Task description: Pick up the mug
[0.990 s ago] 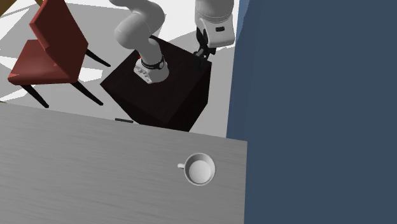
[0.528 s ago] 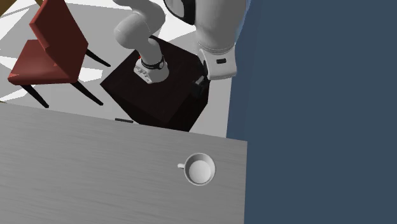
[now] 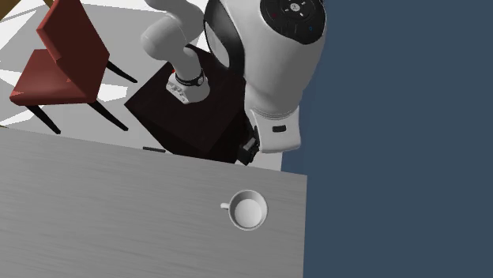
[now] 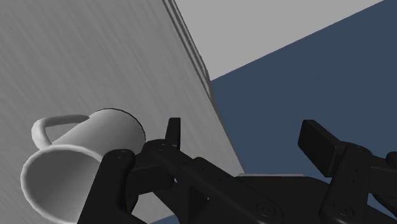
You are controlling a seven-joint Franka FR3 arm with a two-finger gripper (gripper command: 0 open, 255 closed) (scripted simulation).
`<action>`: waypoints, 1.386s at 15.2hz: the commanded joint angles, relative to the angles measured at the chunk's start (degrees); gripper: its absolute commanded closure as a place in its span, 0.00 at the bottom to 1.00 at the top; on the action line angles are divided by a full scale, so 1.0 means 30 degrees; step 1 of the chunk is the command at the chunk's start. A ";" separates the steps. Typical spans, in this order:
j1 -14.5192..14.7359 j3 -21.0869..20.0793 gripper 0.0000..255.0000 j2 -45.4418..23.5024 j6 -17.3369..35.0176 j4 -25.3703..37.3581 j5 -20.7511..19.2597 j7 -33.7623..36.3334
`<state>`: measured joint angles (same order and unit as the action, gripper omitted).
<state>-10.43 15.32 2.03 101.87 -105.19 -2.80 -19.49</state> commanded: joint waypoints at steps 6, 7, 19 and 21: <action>-0.1293 0.1023 0.00 -0.4494 -0.0046 0.5102 0.1049 -0.1558; -0.1534 0.1120 0.00 -0.5187 -0.0157 0.5976 0.1252 -0.1755; -0.1654 0.1126 1.00 -0.5716 0.1689 0.4707 0.1404 -0.1815; -0.1652 0.1124 1.00 -0.5725 0.1694 0.4710 0.1406 -0.1811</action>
<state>-15.38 18.68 -15.13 106.92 -91.04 1.43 -24.93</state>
